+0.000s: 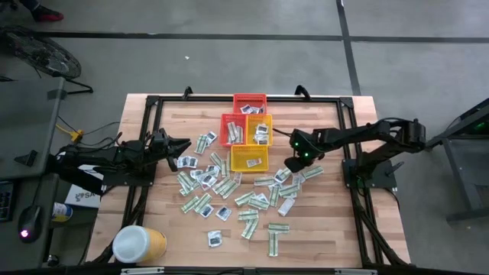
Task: Pick & Place First Aid Supplies
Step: Put the bandage into the bottom orange bin
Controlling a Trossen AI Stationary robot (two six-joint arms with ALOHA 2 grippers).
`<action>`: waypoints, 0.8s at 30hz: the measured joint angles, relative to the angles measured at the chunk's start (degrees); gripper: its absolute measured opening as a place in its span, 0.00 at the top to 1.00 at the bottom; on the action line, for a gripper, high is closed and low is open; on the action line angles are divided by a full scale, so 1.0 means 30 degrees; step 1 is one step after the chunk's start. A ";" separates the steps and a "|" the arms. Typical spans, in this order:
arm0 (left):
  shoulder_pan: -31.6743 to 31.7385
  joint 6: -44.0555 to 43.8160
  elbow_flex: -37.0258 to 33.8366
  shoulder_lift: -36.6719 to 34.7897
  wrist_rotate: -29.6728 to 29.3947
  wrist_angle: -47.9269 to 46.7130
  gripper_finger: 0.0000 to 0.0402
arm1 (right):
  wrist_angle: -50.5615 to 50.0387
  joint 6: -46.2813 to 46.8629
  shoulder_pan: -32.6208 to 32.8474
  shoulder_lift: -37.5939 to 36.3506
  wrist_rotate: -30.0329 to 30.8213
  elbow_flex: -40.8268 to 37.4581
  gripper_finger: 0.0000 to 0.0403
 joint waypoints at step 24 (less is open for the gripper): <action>0.0000 0.0004 0.0005 -0.0004 -0.0007 0.0000 0.82 | -0.0223 -0.0749 -0.0525 -0.0615 0.0907 0.1296 1.00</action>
